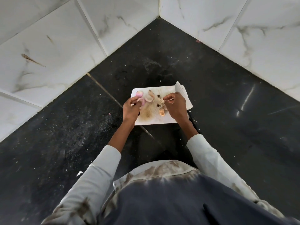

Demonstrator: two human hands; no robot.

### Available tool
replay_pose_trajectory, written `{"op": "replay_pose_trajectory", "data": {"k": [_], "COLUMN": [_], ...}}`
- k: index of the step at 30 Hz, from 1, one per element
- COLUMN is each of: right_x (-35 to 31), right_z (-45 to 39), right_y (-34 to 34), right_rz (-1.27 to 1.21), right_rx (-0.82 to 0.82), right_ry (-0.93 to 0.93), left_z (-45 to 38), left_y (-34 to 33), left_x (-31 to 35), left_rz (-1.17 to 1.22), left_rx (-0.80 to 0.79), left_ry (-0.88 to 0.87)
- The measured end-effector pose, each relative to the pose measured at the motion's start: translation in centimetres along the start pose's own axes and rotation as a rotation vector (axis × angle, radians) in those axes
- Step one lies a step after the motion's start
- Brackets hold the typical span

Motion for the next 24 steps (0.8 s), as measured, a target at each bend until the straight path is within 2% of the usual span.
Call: {"op": "replay_pose_trajectory", "data": {"k": [3,7,12,17,24], "right_x": [-0.1,-0.7,-1.1,-2.8,-2.1], "right_z": [0.2,0.3,0.4,0.9,-0.4], "right_y": [-0.1,-0.3,-1.8,-5.1,-6.3], "right_rz": [-0.002,0.004,0.148,0.592,0.671], "right_rx": [-0.005,-0.009,-0.048,-0.147,-0.148], "right_ry": [0.013,0.054,0.141,0.303,0.284], "left_z": [-0.1,-0.5,-0.8,-0.3,0.1], "left_y": [1.5,1.9,1.4,1.3,0.5], "left_x": [0.8,1.8,2.1,2.7,3.2], "left_rz": [-0.224,-0.351,-0.404,-0.42,-0.438], "left_rx": [0.109,0.119,0.116,0.136,0.096], "left_ry": [-0.116,-0.24,-0.306,-0.344,-0.39]}}
Point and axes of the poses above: each hand's wrist, its own z-axis away from the middle knuckle, its own y-axis out of the back of the hand, x = y × z, the point moved 7 cm from there along -z, towards the middle knuckle, and after that the axes turned 9 degrees about -z, right-handed, at the moved point
